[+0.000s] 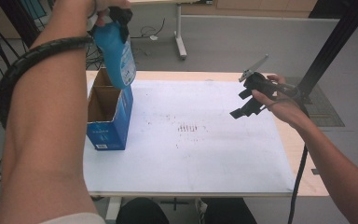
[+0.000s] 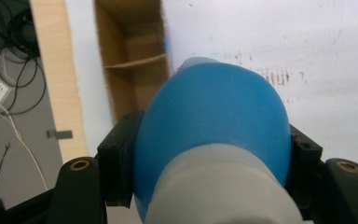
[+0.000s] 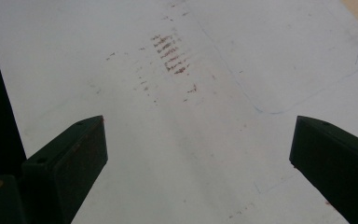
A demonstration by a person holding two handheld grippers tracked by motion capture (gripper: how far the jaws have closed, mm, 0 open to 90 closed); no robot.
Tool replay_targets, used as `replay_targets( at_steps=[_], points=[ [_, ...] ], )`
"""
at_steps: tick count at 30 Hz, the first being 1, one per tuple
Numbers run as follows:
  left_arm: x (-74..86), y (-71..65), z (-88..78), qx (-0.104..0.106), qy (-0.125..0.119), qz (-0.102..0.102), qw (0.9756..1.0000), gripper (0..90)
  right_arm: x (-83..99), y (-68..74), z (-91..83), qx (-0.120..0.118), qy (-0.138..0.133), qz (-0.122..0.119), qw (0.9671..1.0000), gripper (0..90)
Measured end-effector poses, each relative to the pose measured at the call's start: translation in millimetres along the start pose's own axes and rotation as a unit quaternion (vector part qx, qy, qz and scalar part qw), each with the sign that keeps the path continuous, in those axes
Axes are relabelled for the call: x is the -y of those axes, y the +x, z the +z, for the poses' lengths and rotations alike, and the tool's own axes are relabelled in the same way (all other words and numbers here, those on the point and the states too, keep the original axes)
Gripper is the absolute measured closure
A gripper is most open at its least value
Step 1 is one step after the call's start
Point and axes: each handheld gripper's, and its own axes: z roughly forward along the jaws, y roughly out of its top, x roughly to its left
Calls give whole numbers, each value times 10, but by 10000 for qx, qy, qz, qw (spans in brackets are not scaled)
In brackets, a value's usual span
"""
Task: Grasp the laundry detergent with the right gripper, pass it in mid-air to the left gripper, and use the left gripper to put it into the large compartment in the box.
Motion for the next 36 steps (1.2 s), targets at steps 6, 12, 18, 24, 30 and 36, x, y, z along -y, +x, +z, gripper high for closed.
replay_targets(
  at_steps=[6,12,18,24,30,36],
  points=[
    [33,248,-117,-61,-94,-451,9989,362,12,1,-29,15,12,5,10000,40],
    [82,423,-132,-82,-73,-720,9973,362,40,-7,-48,70,101,31,9999,40],
    [122,548,-82,-99,-83,-874,9961,362,23,11,-54,47,119,20,9999,40],
    [160,656,-1,-65,-69,-996,9950,362,0,33,-36,22,182,-54,9998,42],
    [205,732,79,-72,-83,-1089,9940,362,-25,59,-47,61,207,-111,9997,42],
    [241,779,155,-44,-71,-1121,9937,362,-43,77,-29,39,248,-142,9996,42]
  ],
)
